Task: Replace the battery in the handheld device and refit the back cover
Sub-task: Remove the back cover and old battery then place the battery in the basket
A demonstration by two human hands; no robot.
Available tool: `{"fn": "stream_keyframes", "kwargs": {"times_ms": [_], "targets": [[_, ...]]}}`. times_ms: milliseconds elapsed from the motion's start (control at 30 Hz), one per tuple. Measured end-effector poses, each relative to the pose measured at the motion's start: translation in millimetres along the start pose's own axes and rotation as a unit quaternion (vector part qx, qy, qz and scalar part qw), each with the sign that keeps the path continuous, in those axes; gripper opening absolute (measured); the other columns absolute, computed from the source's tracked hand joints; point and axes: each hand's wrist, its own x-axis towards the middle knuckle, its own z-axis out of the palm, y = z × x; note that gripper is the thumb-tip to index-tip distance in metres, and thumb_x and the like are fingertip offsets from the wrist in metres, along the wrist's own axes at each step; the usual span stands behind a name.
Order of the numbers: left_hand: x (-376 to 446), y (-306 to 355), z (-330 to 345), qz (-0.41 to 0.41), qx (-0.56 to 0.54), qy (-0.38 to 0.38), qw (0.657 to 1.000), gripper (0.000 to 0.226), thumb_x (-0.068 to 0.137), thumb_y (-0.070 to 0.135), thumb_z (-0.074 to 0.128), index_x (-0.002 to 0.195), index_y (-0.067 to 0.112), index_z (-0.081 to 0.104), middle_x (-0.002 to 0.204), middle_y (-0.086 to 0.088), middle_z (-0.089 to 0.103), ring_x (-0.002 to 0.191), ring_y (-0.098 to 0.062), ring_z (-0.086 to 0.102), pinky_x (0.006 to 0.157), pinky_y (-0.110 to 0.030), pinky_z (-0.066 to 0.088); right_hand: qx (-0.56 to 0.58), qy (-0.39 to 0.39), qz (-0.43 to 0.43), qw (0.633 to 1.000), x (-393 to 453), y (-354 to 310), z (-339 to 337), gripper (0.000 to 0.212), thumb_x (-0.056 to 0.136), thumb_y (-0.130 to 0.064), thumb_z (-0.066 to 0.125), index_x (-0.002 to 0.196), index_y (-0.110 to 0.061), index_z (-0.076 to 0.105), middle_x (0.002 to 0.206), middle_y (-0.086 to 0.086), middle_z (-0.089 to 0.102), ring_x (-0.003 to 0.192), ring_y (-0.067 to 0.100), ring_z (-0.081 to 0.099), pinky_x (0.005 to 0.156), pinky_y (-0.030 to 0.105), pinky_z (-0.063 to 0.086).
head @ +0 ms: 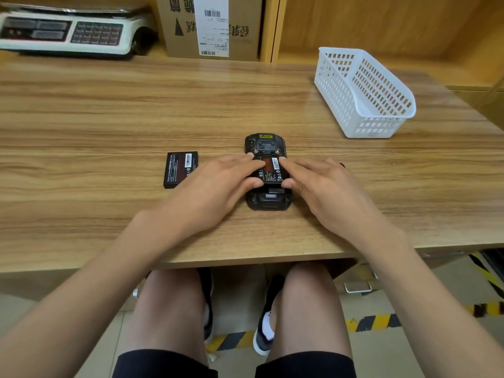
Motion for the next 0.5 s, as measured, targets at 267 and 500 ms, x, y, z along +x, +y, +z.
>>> {"fn": "stream_keyframes", "kwargs": {"times_ms": [267,500], "targets": [[-0.9,4.1,-3.6,-0.012,-0.066,0.094,0.993,0.034,0.1,0.034,0.055,0.126,0.015,0.068,0.112,-0.003,0.076,0.099,-0.02,0.067,0.085,-0.026,0.046,0.136,0.077,0.091,0.984,-2.9,-3.9,0.9,0.036,0.099,-0.037,0.052,0.122,-0.015,0.068,0.106,0.004,0.075,0.095,0.029,0.066,0.082,0.044,0.05],[2.6,15.0,-6.6,-0.047,-0.126,0.15,0.979,0.022,0.099,0.025,0.06,0.112,0.017,0.076,0.1,0.003,0.077,0.081,0.003,0.056,0.073,-0.005,0.036,0.238,0.1,0.154,0.954,4.8,-18.9,-5.0,0.026,0.102,-0.028,0.052,0.116,-0.02,0.072,0.101,-0.005,0.076,0.093,0.017,0.067,0.085,0.039,0.049]]}}
